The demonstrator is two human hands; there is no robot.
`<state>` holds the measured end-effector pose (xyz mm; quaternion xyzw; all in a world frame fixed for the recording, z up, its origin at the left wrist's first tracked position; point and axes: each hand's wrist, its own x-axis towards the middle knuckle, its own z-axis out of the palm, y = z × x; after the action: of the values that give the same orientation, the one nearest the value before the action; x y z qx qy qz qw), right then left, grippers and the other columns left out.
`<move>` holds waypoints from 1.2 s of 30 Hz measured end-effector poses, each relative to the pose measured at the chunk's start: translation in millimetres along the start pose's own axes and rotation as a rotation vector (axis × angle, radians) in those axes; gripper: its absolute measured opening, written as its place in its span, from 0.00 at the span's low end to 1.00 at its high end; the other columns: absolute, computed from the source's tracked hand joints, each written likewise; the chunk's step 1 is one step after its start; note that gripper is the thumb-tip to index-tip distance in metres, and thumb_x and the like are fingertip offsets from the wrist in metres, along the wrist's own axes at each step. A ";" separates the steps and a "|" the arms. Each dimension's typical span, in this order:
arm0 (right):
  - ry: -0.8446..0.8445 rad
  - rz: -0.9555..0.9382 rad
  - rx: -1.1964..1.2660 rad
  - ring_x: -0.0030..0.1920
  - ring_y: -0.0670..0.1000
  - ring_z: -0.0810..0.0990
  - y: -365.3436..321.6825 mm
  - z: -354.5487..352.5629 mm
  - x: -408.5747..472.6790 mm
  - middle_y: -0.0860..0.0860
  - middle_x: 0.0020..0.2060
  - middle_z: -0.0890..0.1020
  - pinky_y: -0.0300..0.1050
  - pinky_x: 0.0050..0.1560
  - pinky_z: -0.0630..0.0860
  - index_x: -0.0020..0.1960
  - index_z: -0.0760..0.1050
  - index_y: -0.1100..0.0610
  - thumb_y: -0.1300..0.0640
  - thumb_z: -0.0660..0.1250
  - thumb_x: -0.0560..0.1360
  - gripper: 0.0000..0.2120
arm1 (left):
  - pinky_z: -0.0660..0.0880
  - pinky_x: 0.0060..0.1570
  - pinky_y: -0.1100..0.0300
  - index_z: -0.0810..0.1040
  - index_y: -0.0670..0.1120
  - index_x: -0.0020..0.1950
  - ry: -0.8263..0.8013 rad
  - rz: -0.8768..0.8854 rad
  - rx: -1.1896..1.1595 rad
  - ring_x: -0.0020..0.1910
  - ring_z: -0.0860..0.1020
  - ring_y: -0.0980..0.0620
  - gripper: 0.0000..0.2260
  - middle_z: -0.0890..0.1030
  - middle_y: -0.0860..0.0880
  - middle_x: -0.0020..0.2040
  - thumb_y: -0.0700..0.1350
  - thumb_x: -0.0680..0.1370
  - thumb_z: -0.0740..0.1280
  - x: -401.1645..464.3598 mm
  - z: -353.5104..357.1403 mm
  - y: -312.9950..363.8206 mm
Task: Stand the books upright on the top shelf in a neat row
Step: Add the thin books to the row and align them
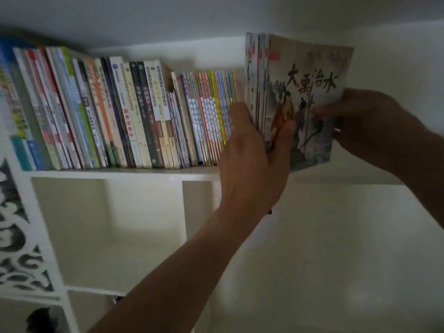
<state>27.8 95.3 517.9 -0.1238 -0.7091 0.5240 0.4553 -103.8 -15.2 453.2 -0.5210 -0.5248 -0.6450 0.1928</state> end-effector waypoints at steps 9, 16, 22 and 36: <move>-0.030 0.117 -0.314 0.45 0.47 0.84 30.7 42.1 61.0 0.46 0.50 0.83 0.47 0.42 0.82 0.62 0.72 0.43 0.39 0.77 0.70 0.25 | 0.72 0.36 0.59 0.66 0.39 0.71 0.157 -0.071 0.278 0.39 0.79 0.50 0.18 0.82 0.44 0.50 0.44 0.85 0.64 26.7 81.6 -69.9; -0.103 0.048 -0.371 0.50 0.50 0.85 50.0 39.7 81.5 0.51 0.54 0.83 0.42 0.38 0.80 0.69 0.69 0.44 0.47 0.78 0.71 0.30 | 0.75 0.52 0.51 0.72 0.38 0.68 0.075 0.006 0.742 0.54 0.78 0.43 0.24 0.79 0.41 0.56 0.56 0.83 0.61 32.6 84.3 -85.7; -0.087 0.043 -0.444 0.49 0.51 0.86 70.9 33.8 92.7 0.52 0.51 0.85 0.52 0.52 0.84 0.63 0.75 0.49 0.36 0.76 0.66 0.30 | 0.70 0.48 0.48 0.77 0.41 0.57 0.067 0.245 0.918 0.50 0.76 0.41 0.22 0.79 0.40 0.52 0.61 0.81 0.61 41.1 43.7 -88.1; -0.051 0.007 -0.421 0.50 0.51 0.86 91.7 42.6 89.1 0.52 0.52 0.84 0.55 0.52 0.85 0.62 0.77 0.46 0.45 0.78 0.71 0.22 | 0.61 0.79 0.44 0.61 0.40 0.82 -0.168 0.482 0.743 0.83 0.56 0.42 0.28 0.58 0.41 0.84 0.49 0.85 0.62 65.2 14.5 -125.7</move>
<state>-82.3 165.2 483.8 -0.2054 -0.8137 0.3689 0.3995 -221.9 64.1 448.9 -0.5743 -0.5983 -0.3053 0.4681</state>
